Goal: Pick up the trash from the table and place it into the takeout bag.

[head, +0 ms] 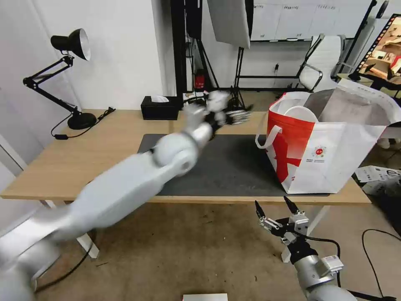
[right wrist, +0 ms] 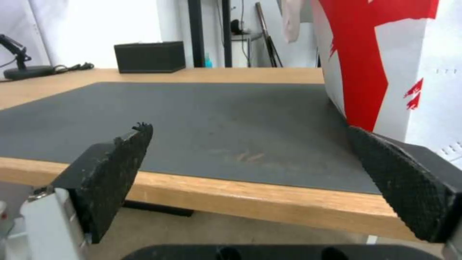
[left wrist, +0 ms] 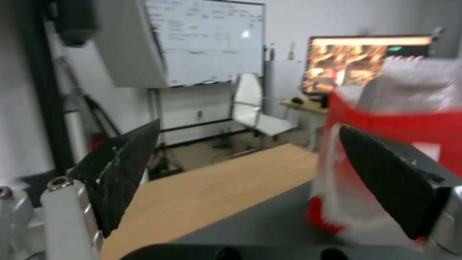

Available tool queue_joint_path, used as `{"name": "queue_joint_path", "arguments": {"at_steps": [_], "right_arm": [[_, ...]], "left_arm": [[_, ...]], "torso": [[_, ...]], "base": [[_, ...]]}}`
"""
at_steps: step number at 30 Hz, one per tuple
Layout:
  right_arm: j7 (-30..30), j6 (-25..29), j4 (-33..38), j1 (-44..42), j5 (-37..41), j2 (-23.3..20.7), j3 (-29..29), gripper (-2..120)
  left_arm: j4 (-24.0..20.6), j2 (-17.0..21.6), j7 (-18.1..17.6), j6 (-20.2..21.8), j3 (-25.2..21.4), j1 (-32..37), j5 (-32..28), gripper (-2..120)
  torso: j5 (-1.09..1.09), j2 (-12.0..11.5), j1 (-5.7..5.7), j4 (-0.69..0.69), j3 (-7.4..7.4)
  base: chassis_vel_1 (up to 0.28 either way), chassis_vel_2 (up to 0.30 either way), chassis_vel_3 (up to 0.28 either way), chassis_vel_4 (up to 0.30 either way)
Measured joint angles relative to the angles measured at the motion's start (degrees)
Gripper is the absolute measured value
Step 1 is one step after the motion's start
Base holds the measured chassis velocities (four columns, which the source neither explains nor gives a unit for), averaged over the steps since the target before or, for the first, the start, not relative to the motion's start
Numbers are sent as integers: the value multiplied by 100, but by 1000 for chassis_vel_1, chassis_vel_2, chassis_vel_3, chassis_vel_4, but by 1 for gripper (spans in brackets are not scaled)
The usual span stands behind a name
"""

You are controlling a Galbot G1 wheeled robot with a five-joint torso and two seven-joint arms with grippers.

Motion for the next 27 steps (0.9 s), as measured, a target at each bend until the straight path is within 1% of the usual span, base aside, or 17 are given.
{"name": "queue_joint_path", "arguments": {"at_steps": [2,3,4,5,7,8,10,11,13,14,15,17,18,19,22,23,27], "right_arm": [[0,0,0,0,0,0,0,100],[0,0,0,0,0,0,0,100],[0,0,0,0,0,0,0,100],[0,0,0,0,0,0,0,100],[0,0,0,0,0,0,0,100],[0,0,0,0,0,0,0,100],[0,0,0,0,-1,0,0,100],[0,0,0,0,-1,0,0,100],[0,0,0,0,0,0,1,100],[0,0,0,0,0,0,0,100],[0,0,0,0,0,0,0,100],[-1,0,0,0,0,0,0,100],[0,0,0,0,0,0,0,100],[0,0,0,0,0,0,0,100],[0,0,0,0,0,0,0,100],[0,0,0,0,0,0,0,100],[0,0,0,0,0,0,0,100]], "left_arm": [[-362,333,152,-60,-548,739,307,100],[-362,333,152,-60,-548,739,307,100],[-634,571,265,-112,-987,1390,514,100],[-872,726,315,-133,-1406,1919,608,100],[-892,737,318,-135,-1443,1961,613,100],[-1203,884,336,-185,-2051,2686,743,100],[-1613,885,428,-432,-2927,3948,1205,100],[-1613,885,428,-432,-2927,3948,1205,100],[-1947,582,619,-632,-3710,5033,1644,100],[-2047,455,684,-697,-3942,5368,1784,100],[-2047,455,684,-697,-3942,5368,1784,100],[-2300,70,818,-907,-4446,6089,2197,100],[-2393,-77,844,-982,-4595,6295,2336,100],[-2393,-77,844,-982,-4595,6295,2336,100],[-2472,-412,970,-1326,-4930,6794,2806,100],[-2472,-412,970,-1326,-4930,6794,2806,100],[-2475,-659,1059,-1657,-5202,7098,3212,100]], "torso": [[-3,1,0,-2,0],[-3,1,0,-2,0],[-3,0,-1,1,0],[-3,0,0,-1,0],[-3,0,0,-1,0],[3,1,0,-3,-1],[-1,1,-1,-3,-1],[-1,1,-1,-3,-1],[0,1,-1,-3,-1],[1,1,-1,-3,-1],[1,1,-1,-3,-1],[2,1,-1,-3,0],[3,1,-1,-4,0],[3,1,-1,-4,0],[3,0,-1,-4,0],[3,0,-1,-4,0],[3,1,0,-4,0]], "base": [[0,0,0,0],[0,0,0,0],[0,0,0,0],[0,0,0,0],[0,0,0,0],[0,0,0,0],[0,0,0,0],[0,0,0,0],[0,0,0,0],[0,0,0,0],[0,0,0,0],[0,0,0,0],[0,0,0,0],[0,0,0,0],[0,0,0,0],[0,0,0,0],[0,0,0,0]]}}
